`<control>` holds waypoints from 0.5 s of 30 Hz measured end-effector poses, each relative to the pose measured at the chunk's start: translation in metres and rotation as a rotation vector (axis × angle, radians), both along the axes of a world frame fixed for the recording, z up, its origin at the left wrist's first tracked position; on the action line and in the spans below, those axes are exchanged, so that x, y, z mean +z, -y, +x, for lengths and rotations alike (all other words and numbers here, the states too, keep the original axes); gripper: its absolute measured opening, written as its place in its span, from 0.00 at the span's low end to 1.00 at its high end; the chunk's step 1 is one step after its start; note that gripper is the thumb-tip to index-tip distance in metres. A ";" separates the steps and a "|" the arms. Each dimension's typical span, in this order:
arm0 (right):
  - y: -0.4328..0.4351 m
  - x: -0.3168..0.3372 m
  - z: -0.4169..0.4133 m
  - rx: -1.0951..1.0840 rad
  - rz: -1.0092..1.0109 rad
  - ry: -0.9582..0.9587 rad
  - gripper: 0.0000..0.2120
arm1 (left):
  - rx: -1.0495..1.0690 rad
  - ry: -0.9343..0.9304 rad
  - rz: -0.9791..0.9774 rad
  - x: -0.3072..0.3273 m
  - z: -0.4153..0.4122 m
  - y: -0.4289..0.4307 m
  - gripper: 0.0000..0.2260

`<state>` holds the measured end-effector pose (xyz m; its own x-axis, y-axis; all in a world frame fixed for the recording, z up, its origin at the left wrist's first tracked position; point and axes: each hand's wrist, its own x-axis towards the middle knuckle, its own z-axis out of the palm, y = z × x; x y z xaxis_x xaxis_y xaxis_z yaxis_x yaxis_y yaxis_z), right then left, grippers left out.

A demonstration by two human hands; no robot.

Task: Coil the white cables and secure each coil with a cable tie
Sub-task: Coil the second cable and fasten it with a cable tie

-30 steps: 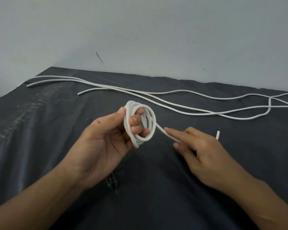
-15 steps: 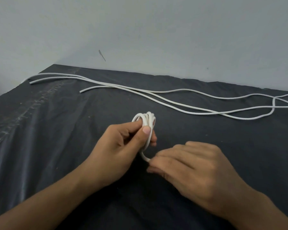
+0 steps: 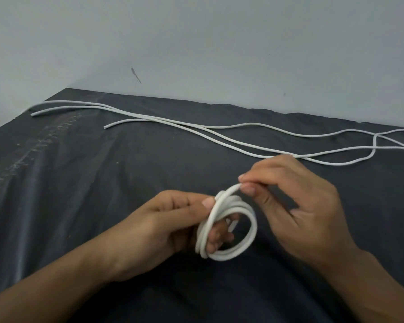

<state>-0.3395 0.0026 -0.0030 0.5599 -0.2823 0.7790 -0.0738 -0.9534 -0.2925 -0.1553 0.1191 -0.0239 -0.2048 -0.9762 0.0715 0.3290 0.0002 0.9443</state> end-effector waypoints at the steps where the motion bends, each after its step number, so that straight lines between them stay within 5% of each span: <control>1: 0.002 -0.001 -0.001 -0.009 0.093 -0.005 0.04 | 0.002 -0.089 0.010 0.001 -0.001 0.001 0.17; 5: 0.003 -0.009 -0.003 -0.058 0.462 -0.065 0.04 | 0.062 -0.325 -0.003 0.006 -0.002 0.005 0.17; 15: -0.026 -0.012 0.011 0.096 0.669 -0.142 0.11 | 0.189 -0.386 -0.079 0.004 0.009 0.012 0.17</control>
<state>-0.3280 0.0287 -0.0149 0.6904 -0.6206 0.3717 -0.0795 -0.5758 -0.8137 -0.1464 0.1068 -0.0204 0.0332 -0.9824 0.1839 0.6454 0.1616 0.7466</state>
